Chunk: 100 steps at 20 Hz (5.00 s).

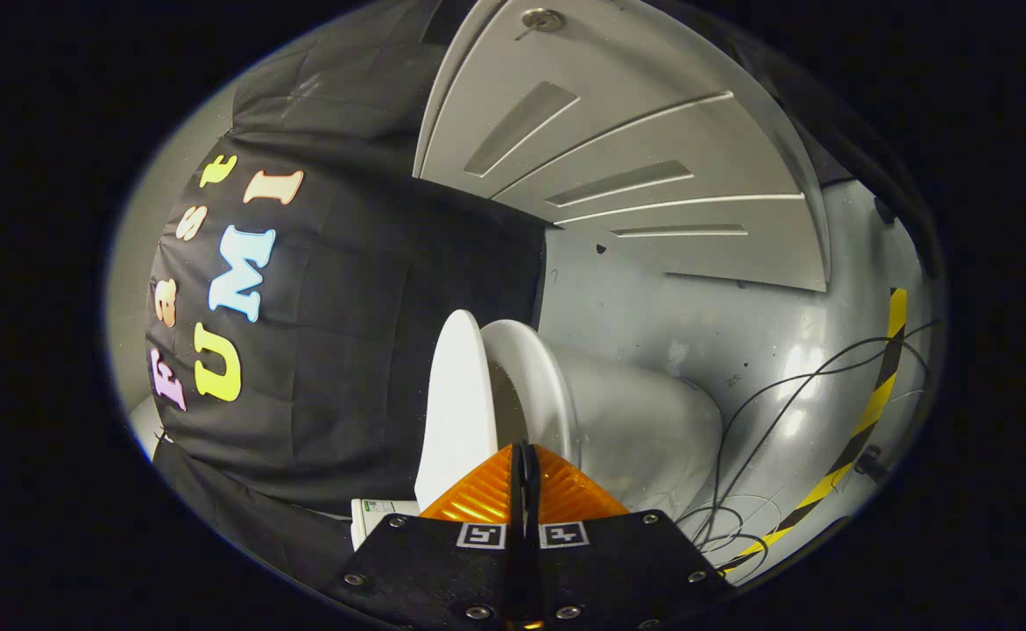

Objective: Open the toilet lid.

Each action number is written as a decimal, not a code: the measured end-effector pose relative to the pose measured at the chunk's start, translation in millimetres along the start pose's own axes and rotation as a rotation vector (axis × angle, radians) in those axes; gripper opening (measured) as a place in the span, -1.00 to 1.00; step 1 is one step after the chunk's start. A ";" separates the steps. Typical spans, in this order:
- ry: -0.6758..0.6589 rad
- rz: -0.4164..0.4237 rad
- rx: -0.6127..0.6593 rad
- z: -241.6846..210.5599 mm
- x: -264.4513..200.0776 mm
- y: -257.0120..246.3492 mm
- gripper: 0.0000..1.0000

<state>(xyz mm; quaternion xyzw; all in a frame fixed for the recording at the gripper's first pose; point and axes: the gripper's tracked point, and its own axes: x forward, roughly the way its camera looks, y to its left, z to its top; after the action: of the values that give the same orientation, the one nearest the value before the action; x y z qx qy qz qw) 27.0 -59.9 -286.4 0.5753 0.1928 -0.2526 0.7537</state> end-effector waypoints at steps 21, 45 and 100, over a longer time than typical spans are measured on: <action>-0.031 0.180 -0.254 -15.1 -63.7 155.1 -1.00; -0.085 0.301 -0.640 -86.1 -110.3 279.7 -1.00; 0.026 0.674 -1.098 -357.5 -131.8 383.9 -0.24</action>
<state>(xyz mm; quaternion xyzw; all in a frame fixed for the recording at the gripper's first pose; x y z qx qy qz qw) 153.1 386.7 -8.6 0.1380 0.1119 0.1405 0.9740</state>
